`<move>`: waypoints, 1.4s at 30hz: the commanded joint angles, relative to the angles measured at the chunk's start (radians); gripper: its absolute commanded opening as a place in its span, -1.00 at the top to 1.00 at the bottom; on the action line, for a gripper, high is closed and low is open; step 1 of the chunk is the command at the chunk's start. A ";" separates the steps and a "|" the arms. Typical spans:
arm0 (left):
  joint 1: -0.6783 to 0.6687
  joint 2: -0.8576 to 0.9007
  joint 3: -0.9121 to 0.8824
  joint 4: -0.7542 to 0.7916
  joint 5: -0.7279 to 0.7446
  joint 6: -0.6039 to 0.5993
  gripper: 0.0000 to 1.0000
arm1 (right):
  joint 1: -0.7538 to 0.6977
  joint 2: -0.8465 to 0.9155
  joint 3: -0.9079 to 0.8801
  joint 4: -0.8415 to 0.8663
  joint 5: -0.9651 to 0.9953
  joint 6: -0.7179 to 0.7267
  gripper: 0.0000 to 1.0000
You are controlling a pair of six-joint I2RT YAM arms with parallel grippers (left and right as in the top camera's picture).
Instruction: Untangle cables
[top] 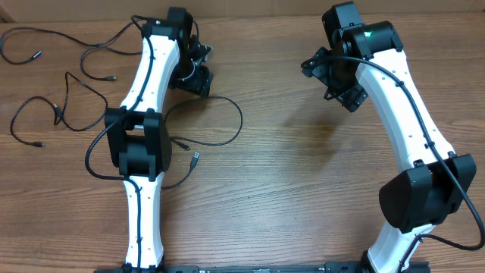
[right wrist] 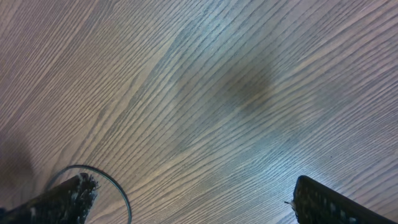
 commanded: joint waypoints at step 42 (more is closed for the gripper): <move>-0.020 -0.014 -0.176 0.207 -0.040 0.019 0.92 | -0.003 -0.003 -0.005 0.002 0.014 -0.004 -1.00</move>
